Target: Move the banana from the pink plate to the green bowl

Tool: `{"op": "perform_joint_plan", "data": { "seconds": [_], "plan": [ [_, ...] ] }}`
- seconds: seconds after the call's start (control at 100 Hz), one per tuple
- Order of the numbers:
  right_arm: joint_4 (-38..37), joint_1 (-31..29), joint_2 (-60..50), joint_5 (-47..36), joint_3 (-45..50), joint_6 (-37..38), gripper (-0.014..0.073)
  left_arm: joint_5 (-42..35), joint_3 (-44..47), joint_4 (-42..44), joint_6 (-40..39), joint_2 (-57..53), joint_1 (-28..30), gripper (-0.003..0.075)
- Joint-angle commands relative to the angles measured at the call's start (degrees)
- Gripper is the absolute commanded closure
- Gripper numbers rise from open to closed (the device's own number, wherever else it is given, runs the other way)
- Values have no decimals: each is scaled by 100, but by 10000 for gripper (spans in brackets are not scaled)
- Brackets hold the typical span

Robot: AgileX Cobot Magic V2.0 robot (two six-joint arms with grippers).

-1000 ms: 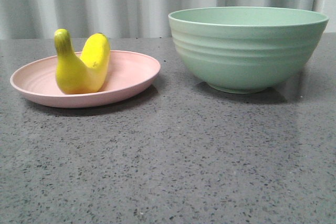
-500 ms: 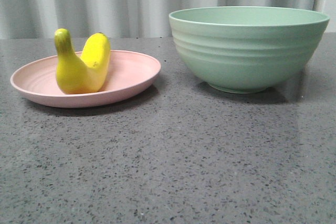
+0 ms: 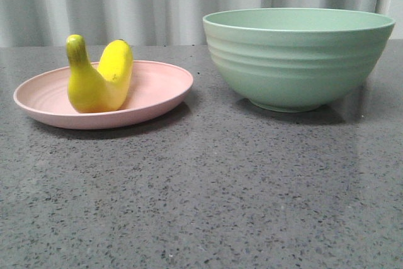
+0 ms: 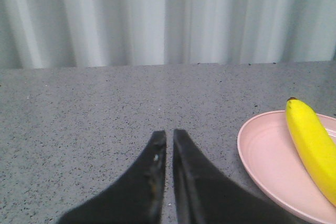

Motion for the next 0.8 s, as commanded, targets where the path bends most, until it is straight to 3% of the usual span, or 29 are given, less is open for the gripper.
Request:
{"op": "perform_joint_plan", "data": {
  "seconds": [0.0, 0.13, 0.2, 0.55, 0.79],
  "plan": [
    [-24, 26, 110, -581, -215, -43, 673, -373, -300, -42, -30, 238, -11, 593],
    [-34, 26, 110, -632, -215, -43, 673, -393, -417, -63, -30, 445, -11, 300],
    [-46, 26, 110, -682, -215, -43, 673, -368, -508, -200, -30, 556, -11, 244],
    [-18, 26, 110, -809, -157, -43, 673, 345, -1582, -1138, -30, 1685, -11, 315],
    [-41, 26, 110, -798, -155, -43, 673, 1823, -2725, -1514, -1, 2866, -11, 315]
  ]
}}
